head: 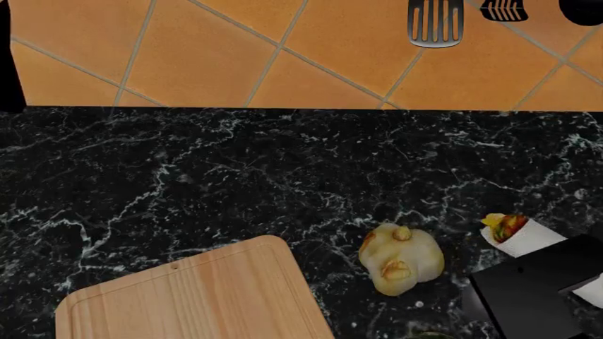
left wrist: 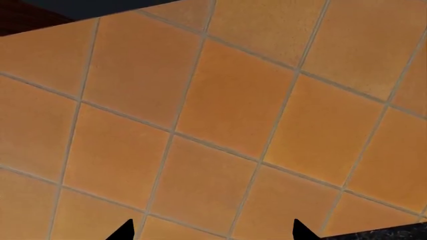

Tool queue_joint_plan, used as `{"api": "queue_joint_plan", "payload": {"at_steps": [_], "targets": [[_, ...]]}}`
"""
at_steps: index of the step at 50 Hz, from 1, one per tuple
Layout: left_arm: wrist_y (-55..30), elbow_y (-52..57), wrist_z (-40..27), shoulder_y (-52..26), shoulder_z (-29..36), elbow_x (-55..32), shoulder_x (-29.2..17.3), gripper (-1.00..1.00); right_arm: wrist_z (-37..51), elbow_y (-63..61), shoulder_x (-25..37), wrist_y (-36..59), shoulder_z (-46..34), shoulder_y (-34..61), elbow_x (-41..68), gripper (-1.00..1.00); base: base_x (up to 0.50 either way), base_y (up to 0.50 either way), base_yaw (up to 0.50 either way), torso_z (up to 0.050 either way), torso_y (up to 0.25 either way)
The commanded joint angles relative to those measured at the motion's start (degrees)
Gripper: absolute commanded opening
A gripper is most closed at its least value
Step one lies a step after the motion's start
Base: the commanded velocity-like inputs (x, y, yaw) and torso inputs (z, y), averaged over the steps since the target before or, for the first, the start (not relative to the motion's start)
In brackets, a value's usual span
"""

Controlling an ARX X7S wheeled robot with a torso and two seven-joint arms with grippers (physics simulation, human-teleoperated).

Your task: Clear the non-vegetable object off the cutting board and place the vegetables onto it.

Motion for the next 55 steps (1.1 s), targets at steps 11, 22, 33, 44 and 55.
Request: {"api": "queue_joint_plan", "payload": {"at_steps": [11,22,33,44,55], "targets": [[-0.72,0.27,-0.18,-0.88,-2.12,-1.27,0.88,1.0,2.33,-1.2,-0.23,5.05,2.16,3.42,1.75,-1.0,0.03,0.0,0.0,0.0,0.0],[-0.09,0.21,-0.56,-0.37,-1.81,-1.69,0.69,1.0,7.98,-2.7,-2.63,10.64,4.68,12.37,9.24,-1.0,0.03,0.0,0.0,0.0,0.0],[0.26,-0.04,-0.92,-0.44,-1.64,-2.17,0.39,1.0,13.31,-6.57,-6.42,12.39,4.58,17.44,16.43,-1.0,0.03,0.0,0.0,0.0,0.0],[0.65,-0.07,-1.21,-0.23,-1.5,-2.75,0.07,1.0,15.83,-9.21,-12.27,10.65,3.33,18.72,20.37,-1.0,0.03,0.0,0.0,0.0,0.0],[0.53,-0.22,-1.71,-0.63,-1.95,-3.58,-0.42,1.0,14.4,-7.98,-17.86,10.15,1.97,16.6,17.67,-1.0,0.03,0.0,0.0,0.0,0.0]]}}
